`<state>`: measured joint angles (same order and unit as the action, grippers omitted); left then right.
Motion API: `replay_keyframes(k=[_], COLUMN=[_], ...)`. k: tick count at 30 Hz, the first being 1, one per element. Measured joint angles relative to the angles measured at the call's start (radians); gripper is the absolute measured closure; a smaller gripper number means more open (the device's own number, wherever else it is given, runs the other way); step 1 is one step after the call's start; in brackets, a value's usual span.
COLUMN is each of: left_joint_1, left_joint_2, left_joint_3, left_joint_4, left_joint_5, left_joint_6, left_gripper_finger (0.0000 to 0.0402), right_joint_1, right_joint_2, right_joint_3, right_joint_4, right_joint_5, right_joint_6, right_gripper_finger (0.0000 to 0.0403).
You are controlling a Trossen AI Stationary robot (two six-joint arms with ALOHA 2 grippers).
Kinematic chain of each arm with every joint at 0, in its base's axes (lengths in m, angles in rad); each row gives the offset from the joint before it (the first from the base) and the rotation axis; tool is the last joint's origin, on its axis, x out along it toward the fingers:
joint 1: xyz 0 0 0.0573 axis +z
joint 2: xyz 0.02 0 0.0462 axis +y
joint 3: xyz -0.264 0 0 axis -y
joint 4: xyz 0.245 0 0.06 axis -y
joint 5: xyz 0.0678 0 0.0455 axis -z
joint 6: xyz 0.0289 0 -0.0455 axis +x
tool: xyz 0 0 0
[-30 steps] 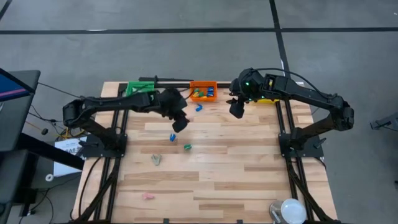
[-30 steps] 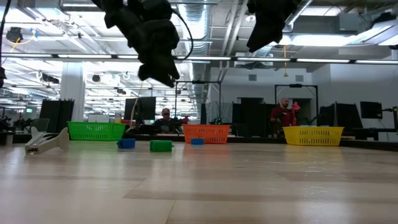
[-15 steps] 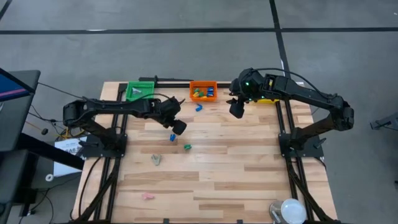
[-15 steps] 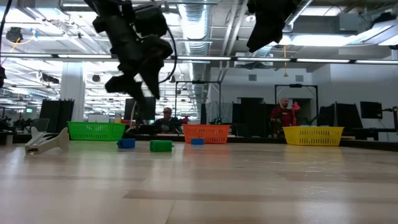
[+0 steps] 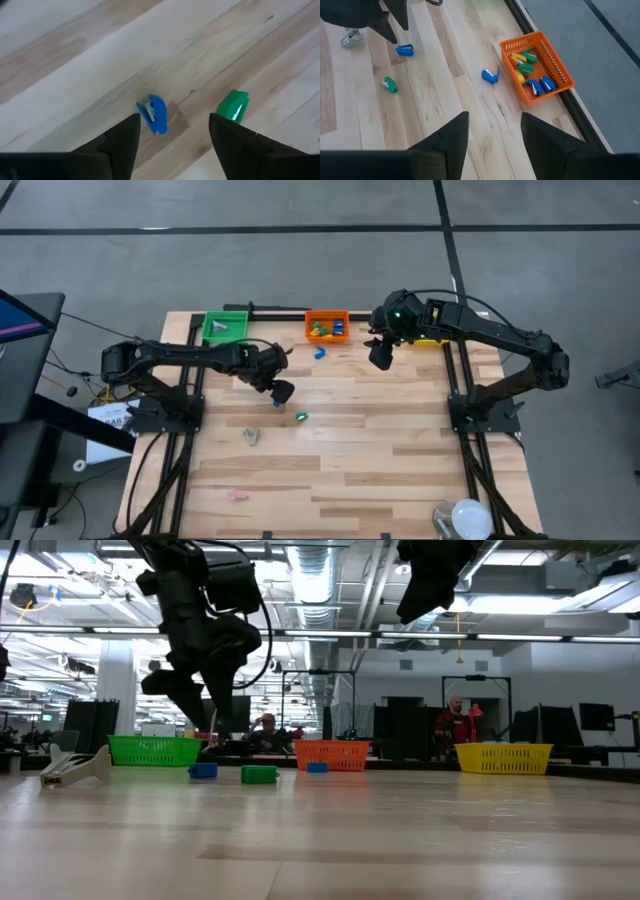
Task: Pick and place Stapler, Stapler remover, tape
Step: Put the blue stapler into the orange bin
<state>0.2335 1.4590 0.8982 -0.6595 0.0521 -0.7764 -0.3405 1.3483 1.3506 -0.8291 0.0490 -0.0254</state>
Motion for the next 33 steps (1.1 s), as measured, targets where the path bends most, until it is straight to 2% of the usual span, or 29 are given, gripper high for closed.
replay_keyframes(k=[5, 13, 21, 33], left_joint_1=[-0.001, -0.001, -0.013, -0.057], left_joint_2=[0.0, 0.0, 0.0, 0.0], left_joint_3=[0.0, -0.005, -0.073, -0.076], left_joint_4=[-0.004, -0.003, -0.002, 0.021], left_joint_5=[-0.003, -0.062, -0.067, -0.071], left_joint_6=[-0.026, -0.018, -0.096, -0.101], left_gripper_finger=[0.0174, 0.0175, 0.0175, 0.0175], right_joint_1=[0.0, 0.0, 0.0, 0.0], right_joint_2=[0.0, 0.0, 0.0, 0.0], right_joint_3=[0.0, 0.0, 0.0, 0.0], right_joint_4=[0.0, 0.0, 0.0, 0.0], right_joint_5=[0.0, 0.0, 0.0, 0.0], right_joint_6=[0.0, 0.0, 0.0, 0.0], right_gripper_finger=[0.023, 0.023, 0.023, 0.023])
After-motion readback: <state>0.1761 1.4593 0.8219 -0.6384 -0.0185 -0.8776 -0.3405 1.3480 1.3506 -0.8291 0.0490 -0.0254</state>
